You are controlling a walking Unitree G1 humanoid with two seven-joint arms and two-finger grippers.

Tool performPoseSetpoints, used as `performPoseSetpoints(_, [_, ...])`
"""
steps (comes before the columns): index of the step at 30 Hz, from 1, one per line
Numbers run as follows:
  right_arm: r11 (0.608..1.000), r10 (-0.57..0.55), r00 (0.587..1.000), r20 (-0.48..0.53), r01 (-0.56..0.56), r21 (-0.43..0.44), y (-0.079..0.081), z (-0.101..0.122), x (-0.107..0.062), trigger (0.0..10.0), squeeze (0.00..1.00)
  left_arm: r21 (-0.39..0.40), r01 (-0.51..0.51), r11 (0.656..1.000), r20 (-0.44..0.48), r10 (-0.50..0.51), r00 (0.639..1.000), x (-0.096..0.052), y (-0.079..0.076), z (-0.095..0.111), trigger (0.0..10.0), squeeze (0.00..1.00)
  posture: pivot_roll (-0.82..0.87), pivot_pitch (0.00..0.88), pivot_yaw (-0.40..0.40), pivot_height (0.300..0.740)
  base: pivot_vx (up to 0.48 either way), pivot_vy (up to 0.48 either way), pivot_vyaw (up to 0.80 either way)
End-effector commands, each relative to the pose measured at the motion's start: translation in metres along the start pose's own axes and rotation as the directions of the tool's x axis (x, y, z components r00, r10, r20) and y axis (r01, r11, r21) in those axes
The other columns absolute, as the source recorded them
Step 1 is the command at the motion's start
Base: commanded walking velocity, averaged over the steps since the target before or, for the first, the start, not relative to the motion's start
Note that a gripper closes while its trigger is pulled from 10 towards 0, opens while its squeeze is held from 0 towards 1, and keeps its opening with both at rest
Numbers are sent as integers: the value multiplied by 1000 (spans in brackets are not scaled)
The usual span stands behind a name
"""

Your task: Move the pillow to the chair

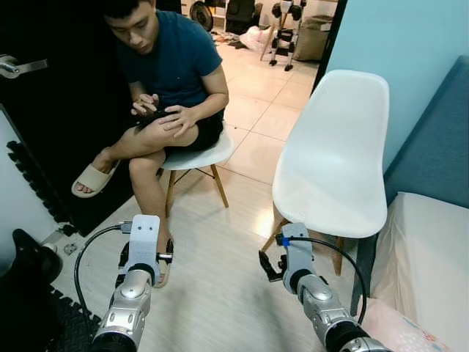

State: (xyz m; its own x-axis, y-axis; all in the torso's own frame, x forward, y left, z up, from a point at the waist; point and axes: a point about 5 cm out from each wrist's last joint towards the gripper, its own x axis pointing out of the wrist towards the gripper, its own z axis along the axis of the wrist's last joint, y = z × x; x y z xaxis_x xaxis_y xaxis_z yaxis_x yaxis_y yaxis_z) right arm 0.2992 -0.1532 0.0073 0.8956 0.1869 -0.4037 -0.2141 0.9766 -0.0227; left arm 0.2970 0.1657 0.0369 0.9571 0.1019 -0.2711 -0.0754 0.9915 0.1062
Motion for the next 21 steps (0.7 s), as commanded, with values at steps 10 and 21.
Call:
performPoseSetpoints(10, [1000,-9,1000,-12,9,3,-2,-6,-3,10000,0,-11,16,1000,0,-16,1000,-3,-2,-3,10000,0,26,44,-10,740,245,0,0])
performPoseSetpoints(21, [1000,-20,1000,6,20,-1,-4,-4,-3,10000,0,-7,22,1000,4,-22,1000,-4,0,-4,10000,0,28,50,-8,740,246,0,0])
